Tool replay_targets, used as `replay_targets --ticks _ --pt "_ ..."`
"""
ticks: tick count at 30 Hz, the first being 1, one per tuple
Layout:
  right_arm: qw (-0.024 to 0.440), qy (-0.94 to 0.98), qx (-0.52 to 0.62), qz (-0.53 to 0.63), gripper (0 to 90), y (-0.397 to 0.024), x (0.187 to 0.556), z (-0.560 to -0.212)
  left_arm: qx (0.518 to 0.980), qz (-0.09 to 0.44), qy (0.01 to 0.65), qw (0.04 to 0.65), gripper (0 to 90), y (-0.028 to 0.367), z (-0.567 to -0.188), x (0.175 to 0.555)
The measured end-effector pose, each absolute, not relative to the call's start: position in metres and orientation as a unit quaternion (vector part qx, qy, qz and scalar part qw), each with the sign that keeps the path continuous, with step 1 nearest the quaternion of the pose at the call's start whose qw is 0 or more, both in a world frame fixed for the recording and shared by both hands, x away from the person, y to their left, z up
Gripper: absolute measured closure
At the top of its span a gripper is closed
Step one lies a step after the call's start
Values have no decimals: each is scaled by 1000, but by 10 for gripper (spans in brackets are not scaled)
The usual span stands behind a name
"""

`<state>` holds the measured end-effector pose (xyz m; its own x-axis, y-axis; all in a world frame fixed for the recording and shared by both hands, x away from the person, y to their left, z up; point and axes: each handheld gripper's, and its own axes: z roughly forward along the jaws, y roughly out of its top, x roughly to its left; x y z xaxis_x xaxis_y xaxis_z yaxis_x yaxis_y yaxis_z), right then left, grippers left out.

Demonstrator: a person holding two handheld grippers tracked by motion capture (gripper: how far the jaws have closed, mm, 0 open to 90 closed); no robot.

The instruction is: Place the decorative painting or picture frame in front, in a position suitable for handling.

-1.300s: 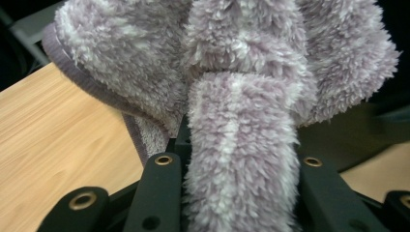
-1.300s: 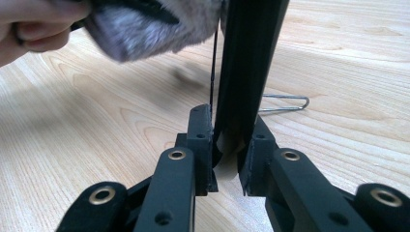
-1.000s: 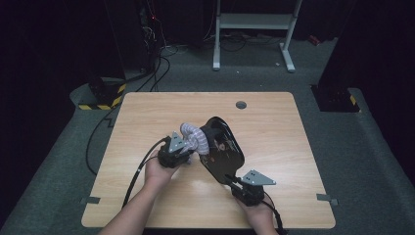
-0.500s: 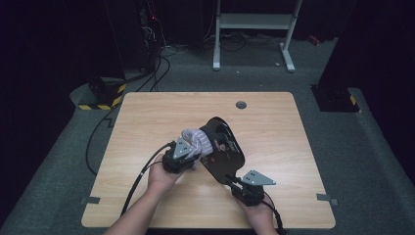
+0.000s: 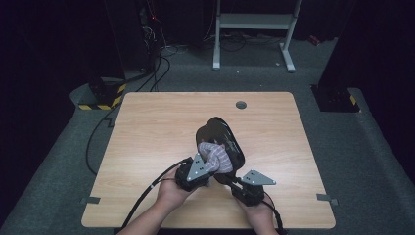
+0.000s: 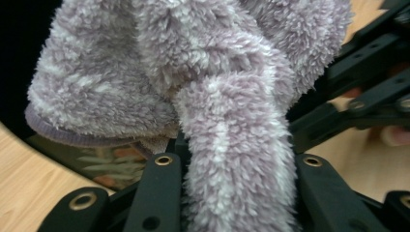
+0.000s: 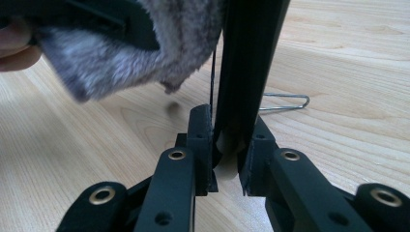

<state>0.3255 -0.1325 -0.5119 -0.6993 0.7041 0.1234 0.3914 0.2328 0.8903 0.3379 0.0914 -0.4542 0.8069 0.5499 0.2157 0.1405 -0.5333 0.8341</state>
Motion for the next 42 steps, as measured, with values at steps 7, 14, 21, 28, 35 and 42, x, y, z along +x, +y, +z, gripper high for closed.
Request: replay_targets --ticks 7,14,21,28,35,42 --pt "155 770 354 508 779 -132 326 -512 848 236 179 439 675 82 -452 325" --pt "154 769 355 509 779 -132 326 -512 842 228 210 441 675 95 -457 345" --pt "153 768 356 509 778 -132 326 -512 831 214 260 443 676 120 -459 374" --pt "153 768 355 510 778 -132 326 -512 819 233 306 426 676 144 -462 400" --pt "152 768 355 510 778 -132 326 -511 816 244 343 397 675 161 -469 420" --pt "153 769 354 510 778 -132 326 -511 823 224 342 394 675 157 -478 414"
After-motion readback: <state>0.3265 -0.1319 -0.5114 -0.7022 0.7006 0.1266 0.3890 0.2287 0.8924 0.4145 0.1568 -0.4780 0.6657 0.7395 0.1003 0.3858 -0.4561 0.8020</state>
